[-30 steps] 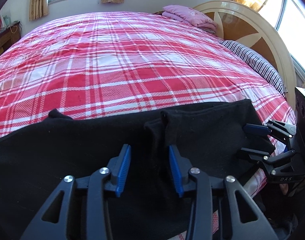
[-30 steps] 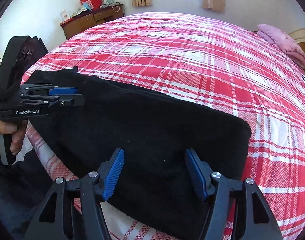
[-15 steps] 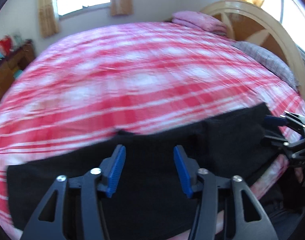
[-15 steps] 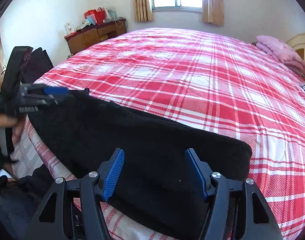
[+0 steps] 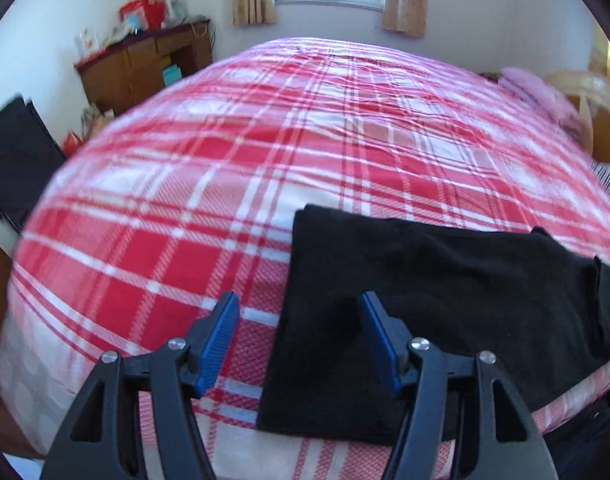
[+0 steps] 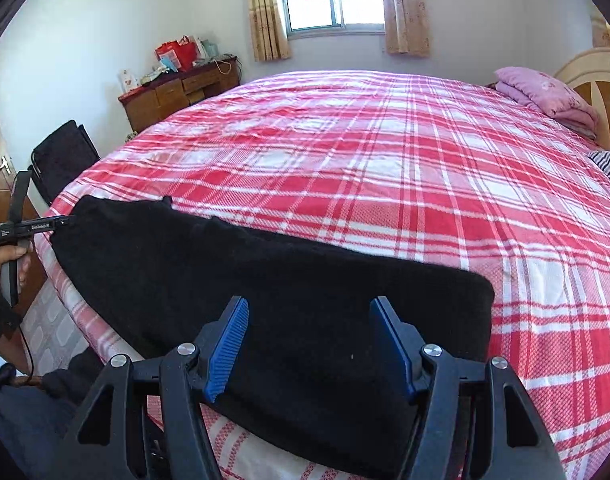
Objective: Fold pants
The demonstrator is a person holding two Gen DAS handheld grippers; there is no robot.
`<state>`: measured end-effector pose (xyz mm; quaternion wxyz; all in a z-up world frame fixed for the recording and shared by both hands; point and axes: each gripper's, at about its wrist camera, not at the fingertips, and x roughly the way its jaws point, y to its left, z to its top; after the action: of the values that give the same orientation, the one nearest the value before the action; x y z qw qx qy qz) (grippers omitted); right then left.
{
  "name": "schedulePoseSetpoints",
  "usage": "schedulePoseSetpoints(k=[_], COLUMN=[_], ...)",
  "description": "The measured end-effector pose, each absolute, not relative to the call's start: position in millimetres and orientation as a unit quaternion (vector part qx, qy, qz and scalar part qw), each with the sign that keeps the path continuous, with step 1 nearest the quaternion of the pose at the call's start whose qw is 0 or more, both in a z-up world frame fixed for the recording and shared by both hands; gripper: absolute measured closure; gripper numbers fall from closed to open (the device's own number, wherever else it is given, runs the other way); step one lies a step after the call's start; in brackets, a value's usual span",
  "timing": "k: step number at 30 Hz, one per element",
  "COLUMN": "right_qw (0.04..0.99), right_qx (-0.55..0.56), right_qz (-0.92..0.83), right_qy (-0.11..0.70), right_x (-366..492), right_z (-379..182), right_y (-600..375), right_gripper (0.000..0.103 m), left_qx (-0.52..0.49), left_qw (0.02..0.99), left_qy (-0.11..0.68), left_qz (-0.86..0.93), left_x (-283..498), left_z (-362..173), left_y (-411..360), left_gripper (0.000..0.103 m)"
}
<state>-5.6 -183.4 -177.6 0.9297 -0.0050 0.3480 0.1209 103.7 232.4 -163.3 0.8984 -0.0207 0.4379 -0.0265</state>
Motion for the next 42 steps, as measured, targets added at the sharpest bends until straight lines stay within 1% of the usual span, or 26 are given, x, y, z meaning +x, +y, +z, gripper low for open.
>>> schedulePoseSetpoints(k=[3, 5, 9, 11, 12, 13, 14, 15, 16, 17, 20, 23, 26, 29, 33, 35, 38, 41, 42], right_qw=[0.929, 0.929, 0.93, 0.931, 0.931, 0.932, 0.932, 0.933, 0.933, 0.934, 0.937, 0.939, 0.944, 0.949, 0.953, 0.953, 0.949, 0.945, 0.943], right_qx=[-0.006, -0.005, -0.006, -0.007, -0.007, -0.007, -0.007, -0.006, -0.006, -0.005, -0.003, -0.008, -0.015, -0.007, 0.013, 0.031, 0.08, 0.121, 0.13], right_qz=[0.117, 0.117, 0.118, 0.119, 0.119, 0.12, 0.12, 0.12, 0.121, 0.122, 0.124, 0.115, 0.077, 0.043, -0.009, -0.038, -0.072, -0.083, -0.08], right_qy=[0.351, 0.352, 0.348, 0.345, 0.344, 0.343, 0.342, 0.34, 0.338, 0.336, 0.328, 0.323, 0.32, 0.312, 0.303, 0.299, 0.295, 0.293, 0.294], right_x=[-7.1, -7.9, -9.3, -10.0, -10.4, -10.5, -11.1, -11.6, -12.0, -12.5, -14.9, -16.4, -21.4, -28.0, -35.3, -38.2, -42.9, -44.0, -43.4], right_z=[-182.5, -183.9, -182.8, -181.8, -181.3, -180.9, -180.3, -179.2, -178.2, -177.5, -173.4, -165.9, -154.6, -145.4, -135.4, -131.1, -128.9, -128.3, -128.3], right_y=[-184.2, -183.8, -183.1, -183.0, -182.9, -182.9, -182.8, -182.8, -182.9, -183.0, -184.7, -189.6, -205.3, -228.2, -267.4, -291.4, -327.5, -353.1, -357.6], right_gripper=[0.038, 0.038, 0.038, 0.038, 0.038, 0.038, 0.038, 0.038, 0.038, 0.038, 0.038, 0.038, 0.038, 0.038, 0.038, 0.038, 0.038, 0.038, 0.038], left_qx=[-0.026, -0.028, -0.001, -0.004, -0.01, -0.01, -0.014, -0.022, -0.031, -0.042, -0.045, -0.084, -0.095, -0.081, -0.036, -0.011, 0.043, 0.118, 0.137], left_qw=[0.902, 0.901, 0.899, 0.898, 0.898, 0.896, 0.895, 0.894, 0.891, 0.887, 0.888, 0.888, 0.885, 0.872, 0.847, 0.832, 0.812, 0.791, 0.789], left_qy=[0.429, 0.429, 0.436, 0.437, 0.437, 0.439, 0.44, 0.442, 0.445, 0.449, 0.445, 0.429, 0.398, 0.375, 0.367, 0.37, 0.385, 0.412, 0.417], left_qz=[-0.039, -0.054, -0.047, -0.05, -0.055, -0.063, -0.068, -0.075, -0.085, -0.1, -0.105, -0.143, -0.221, -0.305, -0.382, -0.412, -0.437, -0.436, -0.429], left_x=[105.6, 105.0, 109.6, 109.6, 109.5, 108.9, 107.2, 106.1, 105.8, 105.5, 100.8, 93.0, 77.7, 66.8, 64.9, 65.2, 66.3, 56.2, 52.6], left_z=[-166.3, -167.4, -169.2, -170.5, -171.4, -171.2, -169.9, -168.1, -167.5, -166.8, -159.7, -133.9, -86.5, -44.6, -16.7, -13.7, -26.0, -65.4, -77.9], left_y=[228.4, 223.9, 219.4, 219.3, 220.5, 221.1, 222.5, 223.6, 223.6, 222.6, 217.7, 206.8, 165.0, 99.7, 3.5, -43.9, -113.8, -178.4, -188.8], left_gripper=[0.039, 0.042, 0.041, 0.042, 0.044, 0.051, 0.053, 0.064, 0.08, 0.082, 0.084, 0.084, 0.084, 0.084, 0.084, 0.084, 0.084, 0.083, 0.083])
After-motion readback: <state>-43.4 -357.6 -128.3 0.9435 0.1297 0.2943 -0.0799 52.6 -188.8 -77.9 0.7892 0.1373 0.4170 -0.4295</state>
